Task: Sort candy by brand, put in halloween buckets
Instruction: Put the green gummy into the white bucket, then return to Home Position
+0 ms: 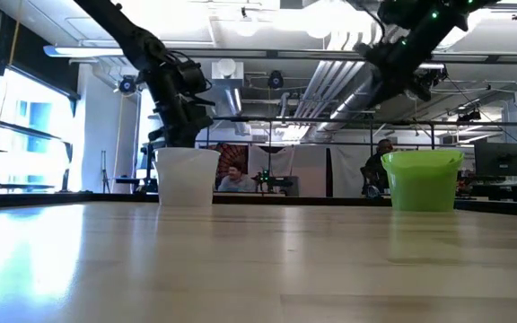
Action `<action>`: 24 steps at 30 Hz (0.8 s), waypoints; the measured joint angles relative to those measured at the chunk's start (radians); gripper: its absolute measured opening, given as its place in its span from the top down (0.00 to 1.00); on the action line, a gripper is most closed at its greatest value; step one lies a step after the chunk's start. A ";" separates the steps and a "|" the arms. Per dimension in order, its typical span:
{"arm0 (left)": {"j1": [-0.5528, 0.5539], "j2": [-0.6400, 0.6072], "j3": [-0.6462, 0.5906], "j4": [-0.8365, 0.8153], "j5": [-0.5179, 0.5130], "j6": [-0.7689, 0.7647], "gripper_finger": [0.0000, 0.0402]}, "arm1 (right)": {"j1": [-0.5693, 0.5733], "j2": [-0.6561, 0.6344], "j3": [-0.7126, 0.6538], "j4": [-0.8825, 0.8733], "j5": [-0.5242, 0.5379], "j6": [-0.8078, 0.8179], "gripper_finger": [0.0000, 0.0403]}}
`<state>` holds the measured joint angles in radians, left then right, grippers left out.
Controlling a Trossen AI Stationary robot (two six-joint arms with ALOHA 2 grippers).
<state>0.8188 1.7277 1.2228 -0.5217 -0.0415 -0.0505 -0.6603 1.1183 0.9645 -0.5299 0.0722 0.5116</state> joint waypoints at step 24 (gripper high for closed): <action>-0.097 -0.152 0.000 -0.004 0.006 -0.008 0.62 | -0.229 0.284 0.000 -0.097 0.111 0.037 1.00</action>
<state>0.7220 1.5760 1.2228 -0.5257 -0.0356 -0.0589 -0.8897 1.4027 0.9649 -0.6269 0.1829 0.5485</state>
